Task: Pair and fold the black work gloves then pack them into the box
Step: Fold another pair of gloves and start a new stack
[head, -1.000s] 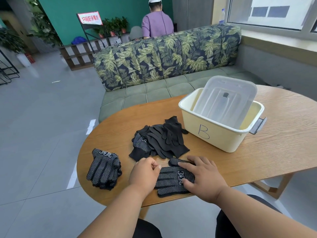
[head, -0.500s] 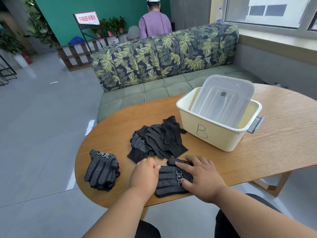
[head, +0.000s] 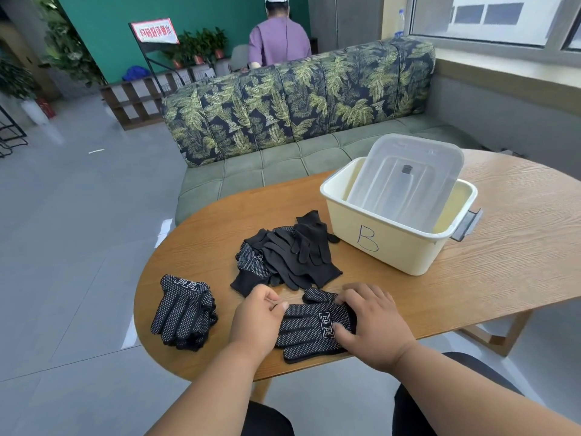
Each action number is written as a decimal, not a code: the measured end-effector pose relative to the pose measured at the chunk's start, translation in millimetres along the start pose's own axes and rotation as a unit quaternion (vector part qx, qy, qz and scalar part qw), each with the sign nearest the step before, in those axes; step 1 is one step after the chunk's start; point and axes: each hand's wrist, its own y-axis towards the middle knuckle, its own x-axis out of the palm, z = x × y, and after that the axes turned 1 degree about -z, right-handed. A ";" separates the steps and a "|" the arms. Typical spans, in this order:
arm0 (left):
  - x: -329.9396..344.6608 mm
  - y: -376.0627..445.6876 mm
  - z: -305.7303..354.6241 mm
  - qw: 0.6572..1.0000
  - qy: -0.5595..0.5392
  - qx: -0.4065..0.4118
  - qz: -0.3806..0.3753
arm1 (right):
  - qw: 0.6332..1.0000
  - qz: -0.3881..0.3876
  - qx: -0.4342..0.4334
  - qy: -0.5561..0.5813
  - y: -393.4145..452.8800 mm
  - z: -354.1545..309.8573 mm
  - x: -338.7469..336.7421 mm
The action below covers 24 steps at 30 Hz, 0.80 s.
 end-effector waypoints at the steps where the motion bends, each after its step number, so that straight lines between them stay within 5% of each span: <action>1: -0.8 -0.1 -0.2 1.000 -0.007 -0.006 0.000 | 1.000 0.009 0.006 0.015 0.0 1.4 0.5; 14: 0.5 0.3 -8.2 0.999 -0.008 -0.043 0.027 | 0.997 0.044 0.018 0.056 3.9 9.7 11.5; 24: 14.3 12.5 27.1 0.990 0.117 0.081 0.023 | 0.999 0.030 0.026 0.036 4.4 4.8 8.5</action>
